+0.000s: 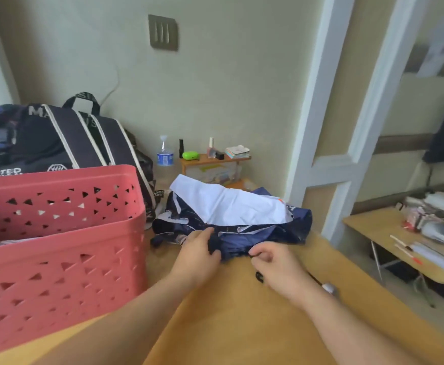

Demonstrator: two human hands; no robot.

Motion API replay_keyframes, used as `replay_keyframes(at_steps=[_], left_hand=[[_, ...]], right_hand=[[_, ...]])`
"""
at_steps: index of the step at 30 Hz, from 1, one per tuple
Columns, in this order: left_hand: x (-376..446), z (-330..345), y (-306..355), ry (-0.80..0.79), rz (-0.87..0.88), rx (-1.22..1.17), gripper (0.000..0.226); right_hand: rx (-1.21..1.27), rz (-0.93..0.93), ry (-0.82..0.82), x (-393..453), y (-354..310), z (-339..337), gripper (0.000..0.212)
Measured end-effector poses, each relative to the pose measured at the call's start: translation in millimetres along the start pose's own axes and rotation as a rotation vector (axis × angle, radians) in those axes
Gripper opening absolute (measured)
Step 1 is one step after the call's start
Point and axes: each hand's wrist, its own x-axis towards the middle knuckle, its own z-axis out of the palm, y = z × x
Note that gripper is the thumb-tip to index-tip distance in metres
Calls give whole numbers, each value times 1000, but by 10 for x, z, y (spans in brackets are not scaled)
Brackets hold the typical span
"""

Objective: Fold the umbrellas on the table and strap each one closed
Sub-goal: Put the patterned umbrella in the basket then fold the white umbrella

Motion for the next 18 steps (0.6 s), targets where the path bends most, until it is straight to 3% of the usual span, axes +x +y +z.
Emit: replay_keyframes(at_steps=[5,9,15,18], left_hand=[[329,371,-26,126,-203,10,43],[364,384,-109,192,-250,-58,38],[259,261,-66,169,-343,-937,19],[81,135,128,149,-235,-1097,19]], right_hand=[[45,-137,207,-65,200,453,18],[83,-129,137,-41,257,421,18],[156,-139,49,-52,251,439,23],[332,-115,36,-131,148,378,28]])
